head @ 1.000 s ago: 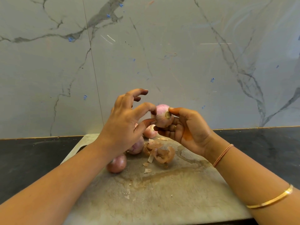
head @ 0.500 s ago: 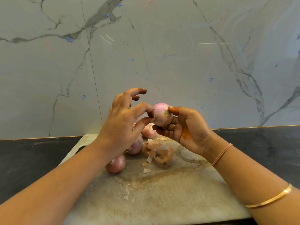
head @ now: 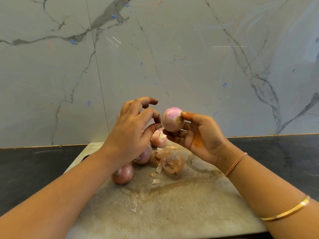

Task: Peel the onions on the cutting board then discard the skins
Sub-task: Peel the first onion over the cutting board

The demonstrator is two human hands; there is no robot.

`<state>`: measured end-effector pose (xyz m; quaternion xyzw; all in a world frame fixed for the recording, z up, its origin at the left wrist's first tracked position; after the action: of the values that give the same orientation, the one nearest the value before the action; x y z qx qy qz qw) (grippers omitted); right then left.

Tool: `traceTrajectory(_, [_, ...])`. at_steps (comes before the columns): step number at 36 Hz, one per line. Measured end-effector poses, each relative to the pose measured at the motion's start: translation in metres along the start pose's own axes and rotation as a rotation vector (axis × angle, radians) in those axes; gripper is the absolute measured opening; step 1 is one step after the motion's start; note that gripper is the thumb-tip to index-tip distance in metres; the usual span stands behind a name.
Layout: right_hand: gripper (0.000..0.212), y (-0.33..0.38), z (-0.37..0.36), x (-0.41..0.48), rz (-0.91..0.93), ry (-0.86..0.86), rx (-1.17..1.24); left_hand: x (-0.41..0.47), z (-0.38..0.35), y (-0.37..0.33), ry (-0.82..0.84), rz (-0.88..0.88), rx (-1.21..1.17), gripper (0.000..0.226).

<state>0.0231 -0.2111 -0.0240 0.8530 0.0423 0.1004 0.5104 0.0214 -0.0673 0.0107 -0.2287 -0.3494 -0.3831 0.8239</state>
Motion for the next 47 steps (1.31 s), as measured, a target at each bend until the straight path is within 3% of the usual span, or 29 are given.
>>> traceTrajectory(7, [0.031, 0.009, 0.006, 0.0, 0.064, -0.052, 0.145, -0.003, -0.01, 0.003, 0.149, 0.017, 0.042, 0.017])
traceTrajectory(13, [0.036, 0.003, 0.0, -0.002, -0.001, 0.07, 0.059, -0.001, 0.001, 0.002, 0.026, 0.024, -0.017, 0.038])
traceTrajectory(22, [0.048, -0.001, -0.015, -0.009, -0.085, 0.259, -0.002, -0.001, 0.001, -0.007, 0.01, -0.063, -0.033, 0.035])
traceTrajectory(31, [0.048, -0.002, -0.017, -0.01, -0.083, 0.28, 0.04, -0.001, 0.003, -0.01, -0.034, -0.104, -0.028, 0.035])
traceTrajectory(35, [0.036, -0.003, -0.016, -0.01, -0.082, 0.258, 0.025, -0.001, 0.003, -0.01, -0.029, -0.089, -0.004, 0.046])
traceTrajectory(43, [0.034, -0.004, -0.016, -0.009, -0.099, 0.254, 0.039, -0.001, 0.001, -0.01, -0.021, -0.102, 0.0, 0.038])
traceTrajectory(47, [0.034, -0.004, -0.016, -0.009, -0.091, 0.25, 0.052, -0.001, 0.001, -0.01, -0.028, -0.108, -0.019, 0.02])
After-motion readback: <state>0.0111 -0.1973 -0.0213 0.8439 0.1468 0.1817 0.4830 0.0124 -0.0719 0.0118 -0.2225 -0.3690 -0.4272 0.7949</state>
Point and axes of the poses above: each hand's wrist, its own x-axis towards the middle knuckle, its own z-axis out of the back of the hand, y = z × x, the point moved 6 cm from there along x, towards the middle knuckle, and after that the axes turned 4 degrees about y, right-handed, at the moved point
